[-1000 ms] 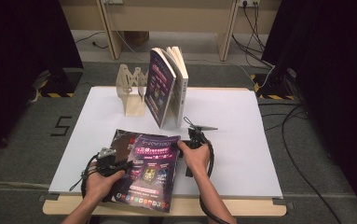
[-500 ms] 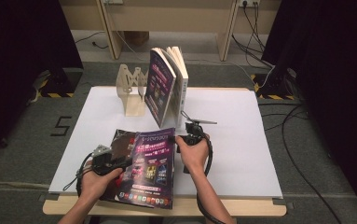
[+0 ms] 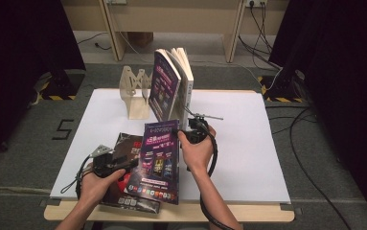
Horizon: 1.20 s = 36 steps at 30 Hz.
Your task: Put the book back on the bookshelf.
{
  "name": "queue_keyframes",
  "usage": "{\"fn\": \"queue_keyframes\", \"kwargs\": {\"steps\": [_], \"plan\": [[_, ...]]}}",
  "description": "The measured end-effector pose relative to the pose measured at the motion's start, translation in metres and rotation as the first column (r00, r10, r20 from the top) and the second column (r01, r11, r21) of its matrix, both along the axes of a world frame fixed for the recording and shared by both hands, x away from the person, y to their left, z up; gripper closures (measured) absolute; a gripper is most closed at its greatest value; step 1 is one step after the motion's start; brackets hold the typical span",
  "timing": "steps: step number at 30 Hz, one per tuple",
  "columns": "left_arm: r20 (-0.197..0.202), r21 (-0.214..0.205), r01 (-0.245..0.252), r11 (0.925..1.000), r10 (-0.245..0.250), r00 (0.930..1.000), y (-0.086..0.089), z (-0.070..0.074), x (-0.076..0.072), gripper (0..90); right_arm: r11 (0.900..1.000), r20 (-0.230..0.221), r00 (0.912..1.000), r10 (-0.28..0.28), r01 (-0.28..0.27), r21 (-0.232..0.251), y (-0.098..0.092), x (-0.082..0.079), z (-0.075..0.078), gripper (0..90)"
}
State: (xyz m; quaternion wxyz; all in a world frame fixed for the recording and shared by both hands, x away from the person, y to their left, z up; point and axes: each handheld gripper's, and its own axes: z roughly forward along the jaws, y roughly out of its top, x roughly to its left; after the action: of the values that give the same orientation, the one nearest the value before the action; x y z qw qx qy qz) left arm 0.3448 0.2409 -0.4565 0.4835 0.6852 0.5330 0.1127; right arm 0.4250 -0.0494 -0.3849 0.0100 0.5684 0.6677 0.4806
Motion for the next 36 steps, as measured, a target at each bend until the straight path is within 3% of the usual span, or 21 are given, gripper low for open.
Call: {"fn": "queue_keyframes", "kwargs": {"steps": [8, 14, 21, 36], "plan": [[0.012, 0.041, 0.042, 0.9983, -0.043, 0.999, -0.005, 0.003, 0.0, 43.7, 0.9997, 0.065, 0.9978, -0.013, 0.014, -0.022, 0.006, 0.0, 0.012, 84.4], [0.022, 0.006, 0.057, 0.9984, -0.057, 0.9981, -0.01, 0.01, 0.002, 43.9, 0.9993, 0.094, 0.9953, -0.021, 0.024, -0.03, 0.009, 0.001, 0.016, 84.3], [0.06, 0.005, 0.067, 0.9977, -0.067, 0.9959, -0.017, 0.02, 0.007, 43.4, 0.9987, 0.127, 0.9912, -0.039, 0.043, -0.029, 0.014, 0.002, 0.021, 84.3], [0.087, 0.004, 0.095, 0.9954, -0.095, 0.9916, -0.032, 0.036, 0.017, 41.3, 0.9956, 0.223, 0.9713, -0.084, 0.091, -0.022, 0.019, 0.007, 0.04, 84.3]]}}
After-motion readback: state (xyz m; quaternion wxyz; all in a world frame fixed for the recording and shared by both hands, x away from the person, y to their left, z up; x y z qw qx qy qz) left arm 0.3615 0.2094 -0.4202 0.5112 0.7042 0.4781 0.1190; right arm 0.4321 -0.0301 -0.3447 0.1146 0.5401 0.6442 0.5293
